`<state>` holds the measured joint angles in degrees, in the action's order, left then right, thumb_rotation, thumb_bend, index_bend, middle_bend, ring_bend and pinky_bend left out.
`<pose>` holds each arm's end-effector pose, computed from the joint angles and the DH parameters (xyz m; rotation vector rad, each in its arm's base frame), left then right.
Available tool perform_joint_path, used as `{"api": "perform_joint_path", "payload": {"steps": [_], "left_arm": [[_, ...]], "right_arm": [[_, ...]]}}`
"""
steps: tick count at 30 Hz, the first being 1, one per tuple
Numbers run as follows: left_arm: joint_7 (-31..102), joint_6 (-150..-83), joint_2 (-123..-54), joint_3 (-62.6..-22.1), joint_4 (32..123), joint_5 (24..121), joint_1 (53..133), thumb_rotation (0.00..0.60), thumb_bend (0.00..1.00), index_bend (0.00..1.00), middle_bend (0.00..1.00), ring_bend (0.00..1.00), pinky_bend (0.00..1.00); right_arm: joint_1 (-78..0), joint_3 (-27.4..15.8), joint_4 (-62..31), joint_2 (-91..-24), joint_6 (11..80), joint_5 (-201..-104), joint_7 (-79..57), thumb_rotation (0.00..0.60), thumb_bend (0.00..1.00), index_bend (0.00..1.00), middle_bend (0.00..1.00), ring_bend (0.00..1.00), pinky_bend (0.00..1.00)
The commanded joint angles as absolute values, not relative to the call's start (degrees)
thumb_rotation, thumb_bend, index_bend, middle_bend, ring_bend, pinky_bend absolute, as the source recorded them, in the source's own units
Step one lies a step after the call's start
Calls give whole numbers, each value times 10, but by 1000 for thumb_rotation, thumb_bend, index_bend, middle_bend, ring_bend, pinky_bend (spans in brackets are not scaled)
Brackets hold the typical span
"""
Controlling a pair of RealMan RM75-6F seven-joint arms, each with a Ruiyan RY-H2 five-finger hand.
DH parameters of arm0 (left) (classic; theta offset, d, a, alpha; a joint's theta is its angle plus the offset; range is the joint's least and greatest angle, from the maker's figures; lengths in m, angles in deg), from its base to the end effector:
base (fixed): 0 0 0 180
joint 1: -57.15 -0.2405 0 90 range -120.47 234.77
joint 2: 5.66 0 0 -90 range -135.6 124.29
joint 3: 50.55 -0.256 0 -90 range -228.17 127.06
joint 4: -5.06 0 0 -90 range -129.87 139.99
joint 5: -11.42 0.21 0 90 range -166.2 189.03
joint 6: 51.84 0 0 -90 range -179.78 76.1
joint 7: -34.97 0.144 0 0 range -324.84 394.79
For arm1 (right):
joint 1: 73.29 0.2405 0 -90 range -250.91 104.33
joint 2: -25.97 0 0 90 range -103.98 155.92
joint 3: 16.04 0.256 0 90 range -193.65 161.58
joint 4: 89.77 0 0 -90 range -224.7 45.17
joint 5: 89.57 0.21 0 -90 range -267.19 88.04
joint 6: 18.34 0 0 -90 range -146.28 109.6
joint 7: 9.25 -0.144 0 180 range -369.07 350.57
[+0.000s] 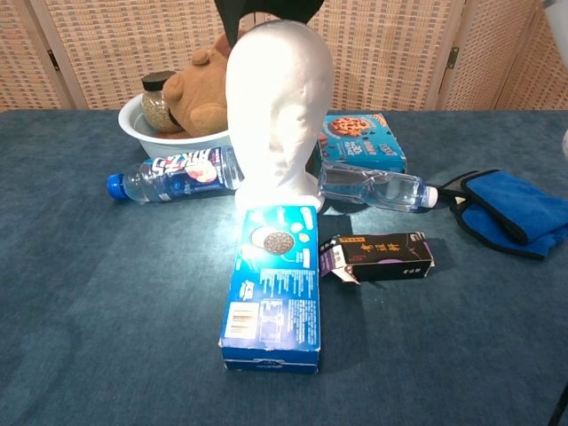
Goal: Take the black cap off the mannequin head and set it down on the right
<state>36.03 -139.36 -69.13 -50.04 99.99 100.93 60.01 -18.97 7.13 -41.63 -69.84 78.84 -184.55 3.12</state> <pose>-0.3016 0.1610 0.1554 -1.4128 -0.9108 -0.9254 -0.0580 -0.4072 0.1199 1.2366 0.2441 1.5330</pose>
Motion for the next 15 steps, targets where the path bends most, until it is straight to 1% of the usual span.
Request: {"api": "perform_joint_path", "payload": {"steps": [1,7,15], "left_arm": [[361,-1395,-691,-500,1001,1009,599,600,311,96,0,0,0],[367,-1394,-690,-501,1006,1013,601,600,311,96,0,0,0],[377,-1394,-691,-503,1014,1016,601,600,311,96,0,0,0]], "right_arm": [[-218,66,-395,-674,828,-1842,31,600,551,758,467,256,167],[-244,71,-366,-636,841,-1826,30,600,551,758,467,256,164],[-280,55,-361,-607,847,-1816,28,600,552,758,467,256,164]]}}
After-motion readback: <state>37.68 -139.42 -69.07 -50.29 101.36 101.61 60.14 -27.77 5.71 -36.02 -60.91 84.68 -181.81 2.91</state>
